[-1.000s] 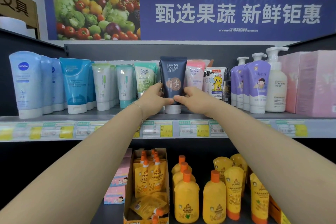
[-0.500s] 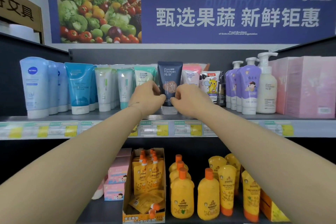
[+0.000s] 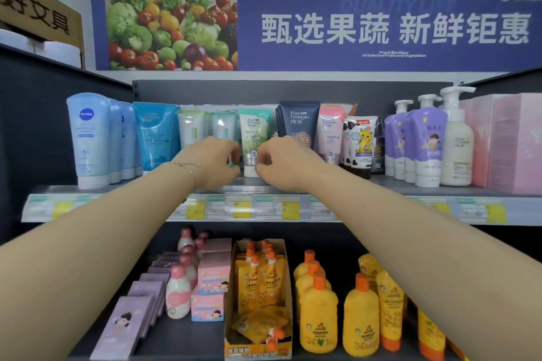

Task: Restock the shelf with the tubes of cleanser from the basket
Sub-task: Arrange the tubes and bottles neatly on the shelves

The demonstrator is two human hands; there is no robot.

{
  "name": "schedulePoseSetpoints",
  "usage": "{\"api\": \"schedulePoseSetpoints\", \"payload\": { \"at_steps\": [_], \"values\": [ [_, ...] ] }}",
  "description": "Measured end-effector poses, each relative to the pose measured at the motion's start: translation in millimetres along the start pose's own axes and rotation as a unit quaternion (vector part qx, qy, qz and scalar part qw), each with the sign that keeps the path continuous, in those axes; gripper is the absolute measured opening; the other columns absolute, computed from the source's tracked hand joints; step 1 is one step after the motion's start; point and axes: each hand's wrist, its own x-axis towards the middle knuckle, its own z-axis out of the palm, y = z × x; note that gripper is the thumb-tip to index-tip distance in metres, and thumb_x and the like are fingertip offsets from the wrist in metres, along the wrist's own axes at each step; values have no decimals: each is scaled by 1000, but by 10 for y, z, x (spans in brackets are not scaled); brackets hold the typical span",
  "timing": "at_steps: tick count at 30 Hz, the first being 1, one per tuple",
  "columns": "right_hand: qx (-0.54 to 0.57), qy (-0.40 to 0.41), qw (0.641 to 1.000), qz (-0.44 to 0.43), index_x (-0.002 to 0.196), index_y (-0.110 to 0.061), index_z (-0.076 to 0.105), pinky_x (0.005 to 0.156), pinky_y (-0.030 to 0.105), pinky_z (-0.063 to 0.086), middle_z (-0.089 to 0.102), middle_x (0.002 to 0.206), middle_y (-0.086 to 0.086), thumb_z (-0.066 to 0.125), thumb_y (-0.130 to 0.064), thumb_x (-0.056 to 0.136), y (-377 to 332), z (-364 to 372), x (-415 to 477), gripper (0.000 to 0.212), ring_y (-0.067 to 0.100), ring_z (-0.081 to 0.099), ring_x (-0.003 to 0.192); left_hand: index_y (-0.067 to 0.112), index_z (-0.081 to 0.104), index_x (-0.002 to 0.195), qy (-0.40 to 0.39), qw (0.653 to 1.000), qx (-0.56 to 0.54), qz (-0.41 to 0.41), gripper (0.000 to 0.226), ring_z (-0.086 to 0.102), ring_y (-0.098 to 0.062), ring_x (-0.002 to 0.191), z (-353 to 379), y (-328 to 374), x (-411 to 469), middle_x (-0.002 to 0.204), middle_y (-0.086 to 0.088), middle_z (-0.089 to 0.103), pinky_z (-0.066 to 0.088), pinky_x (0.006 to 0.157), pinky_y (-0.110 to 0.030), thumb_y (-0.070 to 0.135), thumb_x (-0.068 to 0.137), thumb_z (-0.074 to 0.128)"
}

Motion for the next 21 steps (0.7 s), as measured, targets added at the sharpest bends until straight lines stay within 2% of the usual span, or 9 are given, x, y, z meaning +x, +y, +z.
{"api": "schedulePoseSetpoints", "payload": {
  "at_steps": [2,5,8,11,12,14,16,18,21],
  "values": [
    [28,1,1000,13,84,-20,66,76,40,55,65,91,2,55,-28,86,-47,66,64,14,24,62,83,28,55,99,-8,1000,2,-11,14,58,-20,90,0,-122,3,104,2,61,52,83,-37,36,87,55],
    [56,0,998,33,89,-16,69,76,37,55,67,92,3,56,-25,87,-118,138,156,16,23,63,85,27,55,102,-21,1000,2,-21,18,59,-21,92,27,-252,17,108,2,61,53,86,-42,37,87,55],
    [66,-8,996,55,94,-12,70,77,33,53,67,98,6,57,-23,88,-156,198,273,19,24,63,90,26,55,107,-35,999,1,-13,23,59,-21,93,71,-324,77,109,1,61,53,86,-41,37,87,56],
    [69,-10,994,88,98,-4,71,81,38,55,67,103,12,56,-19,88,-166,280,404,24,29,64,93,22,55,112,-45,999,-28,-8,25,58,-21,95,122,-329,190,109,-2,60,52,87,-38,33,89,55],
    [72,-19,992,103,100,-1,69,80,39,55,67,103,14,54,-17,88,-170,300,444,25,29,64,91,20,55,115,-48,998,-44,-11,26,58,-22,96,136,-312,238,110,-3,59,51,87,-37,29,90,55],
    [73,-43,989,125,99,2,62,68,31,49,63,100,15,51,-12,90,-169,320,511,21,22,58,78,14,53,118,-57,996,-71,-16,28,58,-25,99,176,-282,357,112,-6,59,50,85,-35,23,91,54],
    [68,-60,985,147,96,-3,53,59,26,40,54,95,11,46,-10,92,-162,319,578,10,18,49,73,11,51,120,-65,994,-88,-17,30,56,-25,101,215,-253,477,115,-8,59,46,81,-32,18,91,54],
    [68,-59,981,169,105,-5,53,65,27,39,53,100,11,44,-9,93,-133,320,660,15,22,49,85,10,48,124,-76,990,-116,-17,34,54,-23,96,274,-227,595,116,-9,58,43,77,-30,16,91,56],
    [91,-45,974,201,125,-1,52,74,26,38,58,121,16,46,-10,93,-42,387,832,33,26,53,99,10,43,128,-72,983,-164,-30,43,53,-24,97,368,-181,727,119,-10,56,43,77,-31,16,89,60]
  ]
}}
